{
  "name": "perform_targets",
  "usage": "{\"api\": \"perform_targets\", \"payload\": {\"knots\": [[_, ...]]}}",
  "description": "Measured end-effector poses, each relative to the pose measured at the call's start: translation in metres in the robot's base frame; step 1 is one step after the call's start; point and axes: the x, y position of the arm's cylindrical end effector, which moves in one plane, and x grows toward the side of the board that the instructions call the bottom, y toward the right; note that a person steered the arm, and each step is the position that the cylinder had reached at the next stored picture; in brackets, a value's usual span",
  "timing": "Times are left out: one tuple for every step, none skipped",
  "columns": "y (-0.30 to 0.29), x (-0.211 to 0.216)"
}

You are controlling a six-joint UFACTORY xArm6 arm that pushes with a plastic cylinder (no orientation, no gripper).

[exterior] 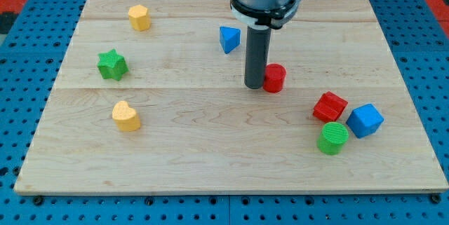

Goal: Push the red circle close to the red star

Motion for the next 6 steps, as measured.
{"api": "perform_targets", "payload": {"knots": [[-0.014,-0.023],[-0.016,-0.042],[0.06,-0.046],[0.051,-0.034],[0.063,-0.029],[0.017,-0.03]]}}
